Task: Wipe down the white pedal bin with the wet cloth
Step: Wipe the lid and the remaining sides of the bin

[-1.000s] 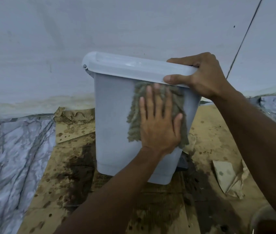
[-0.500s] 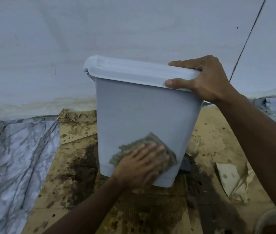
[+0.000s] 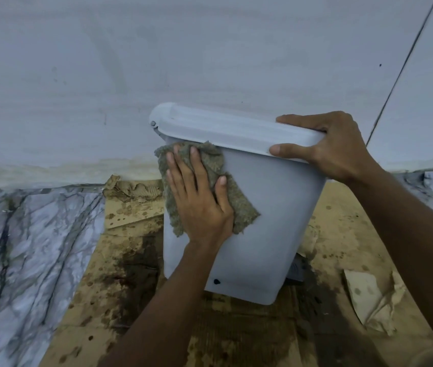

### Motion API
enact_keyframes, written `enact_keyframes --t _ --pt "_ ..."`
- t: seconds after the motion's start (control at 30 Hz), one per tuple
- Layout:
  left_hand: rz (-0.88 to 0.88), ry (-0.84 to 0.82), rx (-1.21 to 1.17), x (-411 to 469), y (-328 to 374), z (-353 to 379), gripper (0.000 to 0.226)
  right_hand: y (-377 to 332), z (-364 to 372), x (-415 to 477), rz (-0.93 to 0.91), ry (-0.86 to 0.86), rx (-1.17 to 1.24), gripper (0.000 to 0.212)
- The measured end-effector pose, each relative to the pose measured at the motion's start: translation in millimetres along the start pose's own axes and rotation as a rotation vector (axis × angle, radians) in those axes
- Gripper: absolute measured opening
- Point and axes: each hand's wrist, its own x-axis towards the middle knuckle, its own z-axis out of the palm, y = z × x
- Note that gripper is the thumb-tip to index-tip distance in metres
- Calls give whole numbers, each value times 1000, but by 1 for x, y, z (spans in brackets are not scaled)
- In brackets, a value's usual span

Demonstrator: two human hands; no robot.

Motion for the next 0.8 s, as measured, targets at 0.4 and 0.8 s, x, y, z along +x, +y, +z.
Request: enact_keyframes --t 0.4,0.8 --pt "-231 203 -303 62 31 -28 49 -11 -8 -16 9 -54 -18 79" --pt "202 -916 142 124 79 -91 62 -42 -29 -46 55 -138 -76 66"
